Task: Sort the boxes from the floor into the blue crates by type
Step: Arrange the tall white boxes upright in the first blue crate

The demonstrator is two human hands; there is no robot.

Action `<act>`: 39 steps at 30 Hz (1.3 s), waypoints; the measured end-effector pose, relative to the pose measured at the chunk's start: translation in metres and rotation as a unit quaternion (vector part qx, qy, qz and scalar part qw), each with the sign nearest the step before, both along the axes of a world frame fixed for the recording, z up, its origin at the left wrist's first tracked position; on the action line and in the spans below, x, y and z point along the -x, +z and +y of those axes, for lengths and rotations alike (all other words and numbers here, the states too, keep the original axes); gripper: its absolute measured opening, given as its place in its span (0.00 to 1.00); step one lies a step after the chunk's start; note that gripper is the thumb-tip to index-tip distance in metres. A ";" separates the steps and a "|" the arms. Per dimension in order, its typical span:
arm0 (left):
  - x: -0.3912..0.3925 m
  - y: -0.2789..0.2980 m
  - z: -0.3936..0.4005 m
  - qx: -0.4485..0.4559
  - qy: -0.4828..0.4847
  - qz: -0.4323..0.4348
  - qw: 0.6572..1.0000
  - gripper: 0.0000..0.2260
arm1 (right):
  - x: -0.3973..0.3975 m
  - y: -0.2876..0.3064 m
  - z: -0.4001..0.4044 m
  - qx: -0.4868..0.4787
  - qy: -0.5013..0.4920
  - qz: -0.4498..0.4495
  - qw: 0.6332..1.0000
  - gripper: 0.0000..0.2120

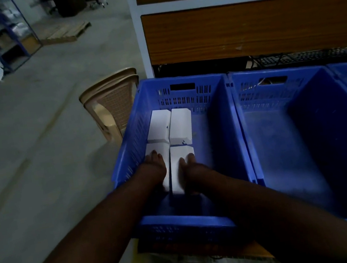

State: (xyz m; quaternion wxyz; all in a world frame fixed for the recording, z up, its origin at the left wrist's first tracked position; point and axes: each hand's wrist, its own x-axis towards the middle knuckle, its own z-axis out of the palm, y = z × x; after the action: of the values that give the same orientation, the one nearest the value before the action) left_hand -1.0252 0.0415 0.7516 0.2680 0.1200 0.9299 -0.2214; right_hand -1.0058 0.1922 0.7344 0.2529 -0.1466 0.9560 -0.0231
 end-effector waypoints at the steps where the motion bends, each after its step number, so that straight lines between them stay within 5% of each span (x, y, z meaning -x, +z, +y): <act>1: -0.003 0.004 0.000 -0.019 0.009 0.009 1.000 0.36 | -0.006 0.008 -0.002 -0.005 0.023 0.009 1.000 0.27; 4: -0.002 0.001 -0.001 -0.039 -0.016 0.054 0.998 0.39 | -0.005 0.010 -0.009 0.045 -0.032 -0.021 0.998 0.29; 6: -0.002 0.006 0.001 -0.025 -0.027 0.044 0.998 0.46 | -0.004 0.016 -0.010 -0.012 -0.025 -0.029 0.999 0.33; 9: -0.002 0.012 0.002 -0.022 -0.036 0.047 0.998 0.53 | 0.000 0.005 -0.010 0.071 -0.084 -0.016 0.994 0.37; 15: -0.007 0.011 0.002 0.003 -0.070 0.079 0.994 0.54 | 0.002 0.003 -0.009 0.025 -0.023 -0.016 0.999 0.45; 18: -0.009 0.012 0.003 -0.002 -0.064 0.099 0.993 0.54 | 0.003 0.013 -0.006 0.005 0.009 0.026 1.000 0.36; 23: -0.007 0.030 0.002 -0.056 -0.019 0.086 0.995 0.62 | -0.009 0.039 0.001 -0.033 0.036 0.044 0.998 0.58; 27: -0.018 0.062 0.008 -0.170 0.057 0.007 0.984 0.61 | -0.014 0.071 0.006 -0.041 0.056 0.041 0.997 0.52; 31: -0.056 0.093 -0.002 -0.330 0.082 0.104 0.935 0.33 | -0.028 0.108 0.015 0.040 0.079 0.166 0.982 0.19; 35: -0.124 0.125 -0.025 -0.447 0.105 0.331 0.824 0.20 | -0.057 0.131 0.010 0.262 0.035 0.241 0.934 0.14; 39: -0.212 0.133 -0.066 -0.462 0.175 0.462 0.736 0.14 | -0.113 0.149 -0.032 0.458 0.109 0.207 0.857 0.10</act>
State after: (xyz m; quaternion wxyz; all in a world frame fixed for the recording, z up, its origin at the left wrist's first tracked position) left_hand -0.8130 -0.0246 0.8845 -0.2492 -0.0529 0.9318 0.2586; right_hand -0.8930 0.1603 0.8836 -0.0456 -0.3505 0.8455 -0.4002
